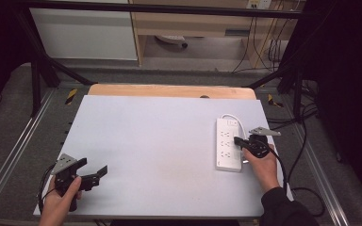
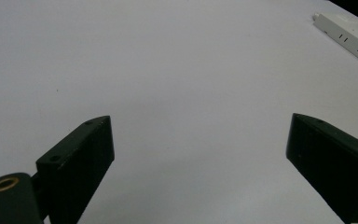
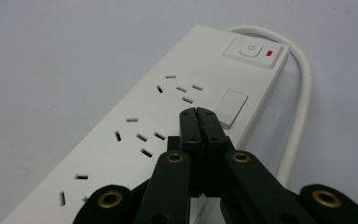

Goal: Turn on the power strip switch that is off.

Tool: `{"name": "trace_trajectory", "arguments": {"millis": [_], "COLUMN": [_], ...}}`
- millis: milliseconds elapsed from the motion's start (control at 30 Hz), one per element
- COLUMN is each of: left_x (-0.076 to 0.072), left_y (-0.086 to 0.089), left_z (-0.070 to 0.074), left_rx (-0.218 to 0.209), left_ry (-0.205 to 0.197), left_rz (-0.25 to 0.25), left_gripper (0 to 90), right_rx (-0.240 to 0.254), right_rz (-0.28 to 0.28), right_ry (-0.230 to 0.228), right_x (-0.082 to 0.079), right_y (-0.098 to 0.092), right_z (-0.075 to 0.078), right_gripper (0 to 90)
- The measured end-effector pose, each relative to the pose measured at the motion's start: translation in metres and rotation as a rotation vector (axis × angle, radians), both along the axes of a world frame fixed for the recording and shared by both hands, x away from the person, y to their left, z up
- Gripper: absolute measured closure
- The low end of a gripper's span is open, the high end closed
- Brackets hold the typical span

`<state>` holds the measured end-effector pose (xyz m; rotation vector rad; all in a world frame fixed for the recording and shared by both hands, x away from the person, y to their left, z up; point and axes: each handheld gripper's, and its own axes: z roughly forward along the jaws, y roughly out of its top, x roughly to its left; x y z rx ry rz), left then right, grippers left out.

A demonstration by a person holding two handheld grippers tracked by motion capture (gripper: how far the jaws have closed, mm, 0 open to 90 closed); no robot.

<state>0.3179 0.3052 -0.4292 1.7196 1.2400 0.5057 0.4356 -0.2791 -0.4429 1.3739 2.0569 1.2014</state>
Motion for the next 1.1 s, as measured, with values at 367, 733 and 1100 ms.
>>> {"name": "trace_trajectory", "arguments": {"millis": [367,733,1100], "left_x": [0.0,0.0,0.0], "left_y": [-0.0003,-0.0004,-0.0004], "left_z": [-0.0001,-0.0002,-0.0003], "left_rx": [0.002,0.004,0.004], "left_ry": [0.002,0.002,0.003], "left_rz": [-0.001,-0.004,-0.004], "left_gripper": [7.6,7.6,7.5], "right_rx": [0.013,0.022,0.023], "right_rz": [-0.004,-0.008,-0.017], "right_ry": [0.008,0.014,0.018], "right_x": [0.0005,0.0011,0.002], "right_y": [-0.0006,-0.0011,-0.0008], "right_z": [-0.0002,-0.0003,-0.0008], "right_gripper": [90.0,90.0,90.0]}}
